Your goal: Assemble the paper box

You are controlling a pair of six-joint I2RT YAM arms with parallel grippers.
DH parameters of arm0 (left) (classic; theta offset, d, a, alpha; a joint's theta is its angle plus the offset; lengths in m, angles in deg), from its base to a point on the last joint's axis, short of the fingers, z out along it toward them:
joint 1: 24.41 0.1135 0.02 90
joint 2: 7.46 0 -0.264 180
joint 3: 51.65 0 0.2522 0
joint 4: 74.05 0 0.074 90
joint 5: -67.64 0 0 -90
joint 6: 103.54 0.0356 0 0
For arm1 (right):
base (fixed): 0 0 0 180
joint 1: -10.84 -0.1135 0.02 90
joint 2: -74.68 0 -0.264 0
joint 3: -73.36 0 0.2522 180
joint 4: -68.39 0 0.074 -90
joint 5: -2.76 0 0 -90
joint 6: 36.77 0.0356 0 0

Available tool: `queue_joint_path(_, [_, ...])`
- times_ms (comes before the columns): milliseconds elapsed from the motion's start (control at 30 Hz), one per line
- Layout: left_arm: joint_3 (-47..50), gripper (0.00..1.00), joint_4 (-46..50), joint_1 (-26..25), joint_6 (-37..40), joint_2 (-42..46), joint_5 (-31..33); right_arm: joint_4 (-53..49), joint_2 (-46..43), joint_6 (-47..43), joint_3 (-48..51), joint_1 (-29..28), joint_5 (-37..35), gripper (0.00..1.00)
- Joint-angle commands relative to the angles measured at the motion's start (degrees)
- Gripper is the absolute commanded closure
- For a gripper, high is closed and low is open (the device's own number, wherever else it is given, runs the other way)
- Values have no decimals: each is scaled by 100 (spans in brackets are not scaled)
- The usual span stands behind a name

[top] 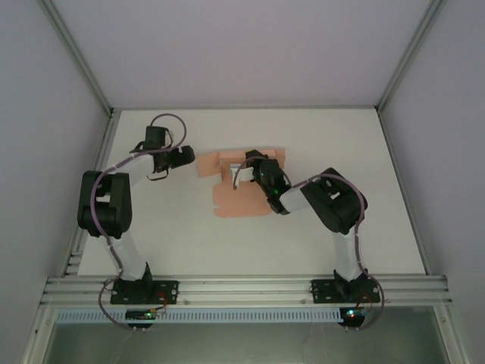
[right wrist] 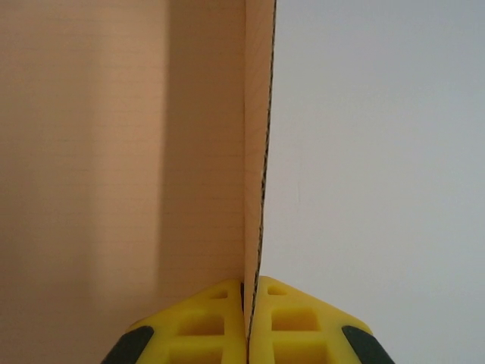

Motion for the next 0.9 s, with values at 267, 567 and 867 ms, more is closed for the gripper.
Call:
queue_joint_path(267, [1134, 18, -1688, -708, 798, 624, -1415, -94, 174, 72, -243, 47, -262, 100])
queue_joint_path(567, [1703, 22, -2829, -1263, 1181, 619, -1159, 52, 163, -86, -67, -51, -303, 100])
queue_joint_path(867, [1339, 26, -2806, -1436, 1405, 189, -915, -94, 89, -73, 112, -164, -95, 100])
